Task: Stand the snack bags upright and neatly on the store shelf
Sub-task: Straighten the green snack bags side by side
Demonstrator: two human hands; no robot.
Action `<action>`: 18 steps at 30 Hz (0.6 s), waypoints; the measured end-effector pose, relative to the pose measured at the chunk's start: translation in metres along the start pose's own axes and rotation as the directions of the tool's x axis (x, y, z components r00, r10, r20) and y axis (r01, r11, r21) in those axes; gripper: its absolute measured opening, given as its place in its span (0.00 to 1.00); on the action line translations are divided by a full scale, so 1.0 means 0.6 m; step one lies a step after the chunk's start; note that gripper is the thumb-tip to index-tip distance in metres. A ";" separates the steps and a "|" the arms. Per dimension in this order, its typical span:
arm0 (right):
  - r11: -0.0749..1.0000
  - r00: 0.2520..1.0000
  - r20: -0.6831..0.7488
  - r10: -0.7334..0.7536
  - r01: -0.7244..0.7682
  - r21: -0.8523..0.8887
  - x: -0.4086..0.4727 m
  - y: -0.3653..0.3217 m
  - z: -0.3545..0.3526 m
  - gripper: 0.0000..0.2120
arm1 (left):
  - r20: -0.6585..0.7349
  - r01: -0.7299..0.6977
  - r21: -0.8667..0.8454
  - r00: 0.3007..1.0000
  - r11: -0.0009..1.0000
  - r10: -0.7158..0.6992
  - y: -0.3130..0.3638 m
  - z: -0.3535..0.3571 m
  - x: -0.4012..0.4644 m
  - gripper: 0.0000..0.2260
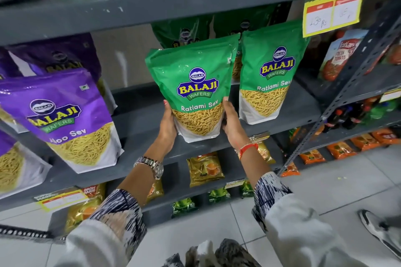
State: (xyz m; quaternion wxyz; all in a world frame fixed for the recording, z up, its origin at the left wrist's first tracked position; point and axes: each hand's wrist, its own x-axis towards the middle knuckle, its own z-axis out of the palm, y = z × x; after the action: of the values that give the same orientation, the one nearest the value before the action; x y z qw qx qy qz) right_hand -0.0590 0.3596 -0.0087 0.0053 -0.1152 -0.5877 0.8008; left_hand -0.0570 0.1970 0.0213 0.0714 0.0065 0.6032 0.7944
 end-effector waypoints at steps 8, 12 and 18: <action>1.000 0.999 0.046 0.014 -0.013 -0.024 0.020 0.005 -0.023 0.45 | -0.009 0.010 -0.013 1.000 1.000 -0.010 -0.002 0.018 0.012 0.25; 1.000 0.998 0.069 0.014 -0.013 -0.016 0.021 -0.001 -0.026 0.34 | -0.039 0.013 -0.045 0.999 0.999 -0.015 -0.003 0.023 0.015 0.25; 0.979 0.959 -0.198 -0.203 0.193 -0.069 -0.038 0.014 -0.024 0.17 | -0.368 0.010 -0.010 0.930 1.000 -0.013 -0.023 0.012 -0.002 0.21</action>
State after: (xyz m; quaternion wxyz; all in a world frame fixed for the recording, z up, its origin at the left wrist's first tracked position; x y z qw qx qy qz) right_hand -0.0328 0.3675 -0.0167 0.1431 -0.1375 -0.6119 0.7656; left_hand -0.0537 0.2076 0.0104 -0.0382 -0.1463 0.6027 0.7835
